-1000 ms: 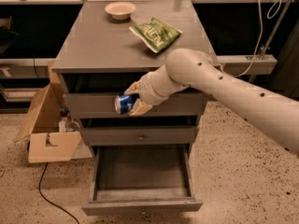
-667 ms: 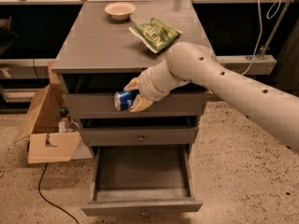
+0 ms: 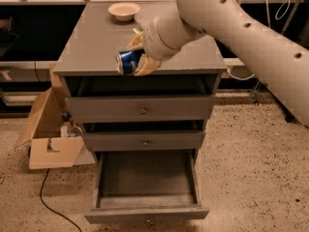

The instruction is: Pick pepsi can from bottom drawer and place on counter

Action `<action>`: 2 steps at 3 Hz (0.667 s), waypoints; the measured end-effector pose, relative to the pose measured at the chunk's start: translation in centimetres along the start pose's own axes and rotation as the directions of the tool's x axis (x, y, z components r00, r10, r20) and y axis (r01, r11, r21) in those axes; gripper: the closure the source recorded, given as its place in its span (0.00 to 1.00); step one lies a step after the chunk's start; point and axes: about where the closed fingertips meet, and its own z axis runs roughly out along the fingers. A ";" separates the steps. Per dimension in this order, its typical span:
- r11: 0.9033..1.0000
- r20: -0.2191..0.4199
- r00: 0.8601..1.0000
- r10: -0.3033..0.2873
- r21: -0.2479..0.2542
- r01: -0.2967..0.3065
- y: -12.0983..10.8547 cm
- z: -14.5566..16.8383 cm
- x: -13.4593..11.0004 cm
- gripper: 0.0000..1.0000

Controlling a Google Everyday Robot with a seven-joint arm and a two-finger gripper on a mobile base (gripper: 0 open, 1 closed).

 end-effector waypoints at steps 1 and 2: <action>1.000 -0.027 0.999 0.020 0.005 -0.020 -4.4 1.2 -0.9 1.00; 0.996 -0.048 0.995 0.085 -0.007 -0.085 -8.0 3.9 -0.6 1.00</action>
Offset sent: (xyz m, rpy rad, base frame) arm 0.1218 0.0760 0.0332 0.0052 0.1020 -0.1623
